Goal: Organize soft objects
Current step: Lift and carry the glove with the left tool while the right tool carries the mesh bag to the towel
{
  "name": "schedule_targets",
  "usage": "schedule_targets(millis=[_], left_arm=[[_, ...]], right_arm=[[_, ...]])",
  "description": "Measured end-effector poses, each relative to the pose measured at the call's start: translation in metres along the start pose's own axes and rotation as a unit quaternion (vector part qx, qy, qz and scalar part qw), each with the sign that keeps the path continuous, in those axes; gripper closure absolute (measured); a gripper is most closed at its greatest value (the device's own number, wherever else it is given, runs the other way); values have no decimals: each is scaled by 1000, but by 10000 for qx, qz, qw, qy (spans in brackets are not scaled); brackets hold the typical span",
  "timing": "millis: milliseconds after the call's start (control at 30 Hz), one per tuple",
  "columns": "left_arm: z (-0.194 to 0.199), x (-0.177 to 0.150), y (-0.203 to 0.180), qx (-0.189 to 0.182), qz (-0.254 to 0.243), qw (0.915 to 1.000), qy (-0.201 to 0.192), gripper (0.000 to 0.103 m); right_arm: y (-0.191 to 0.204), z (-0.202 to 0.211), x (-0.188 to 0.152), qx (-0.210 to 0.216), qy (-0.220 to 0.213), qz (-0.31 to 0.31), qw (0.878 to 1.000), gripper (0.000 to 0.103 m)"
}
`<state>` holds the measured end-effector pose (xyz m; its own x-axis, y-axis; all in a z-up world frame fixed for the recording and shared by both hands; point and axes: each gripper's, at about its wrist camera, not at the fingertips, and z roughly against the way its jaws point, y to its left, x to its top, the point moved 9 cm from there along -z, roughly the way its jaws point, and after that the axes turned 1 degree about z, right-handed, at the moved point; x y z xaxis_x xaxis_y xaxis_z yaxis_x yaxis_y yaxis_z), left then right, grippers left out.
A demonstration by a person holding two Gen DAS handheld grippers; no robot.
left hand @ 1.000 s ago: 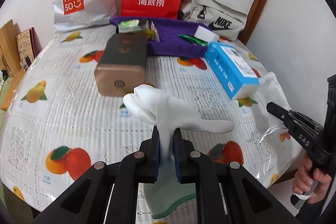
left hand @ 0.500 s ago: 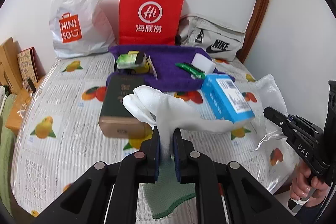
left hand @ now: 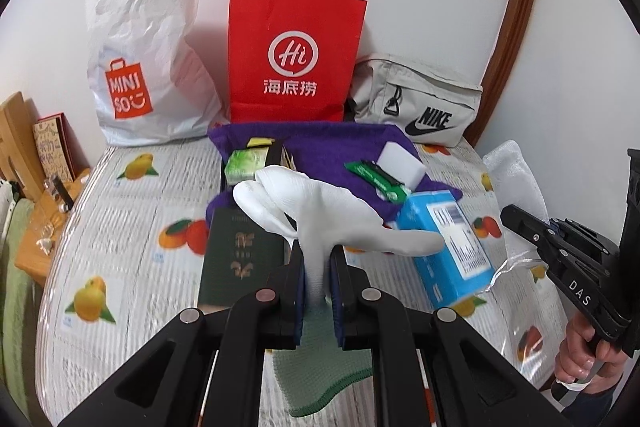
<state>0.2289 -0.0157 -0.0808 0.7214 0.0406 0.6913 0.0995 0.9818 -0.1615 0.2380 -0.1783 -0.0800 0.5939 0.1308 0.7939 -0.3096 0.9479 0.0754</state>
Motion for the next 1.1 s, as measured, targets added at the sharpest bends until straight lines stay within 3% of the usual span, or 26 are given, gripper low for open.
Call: schedule_targets(millis=[567, 867, 1100], left_arm=[[-68, 70, 17, 296, 21, 9995, 97, 92], [-109, 114, 22, 267, 111, 9996, 64, 92], [-150, 127, 22, 252, 88, 9995, 169, 92]], right_arm=[[-35, -88, 58, 0, 267, -182, 9995, 97], [-41, -132, 96, 4, 297, -154, 9994, 96], [-48, -173, 91, 94, 511, -189, 9985, 96]])
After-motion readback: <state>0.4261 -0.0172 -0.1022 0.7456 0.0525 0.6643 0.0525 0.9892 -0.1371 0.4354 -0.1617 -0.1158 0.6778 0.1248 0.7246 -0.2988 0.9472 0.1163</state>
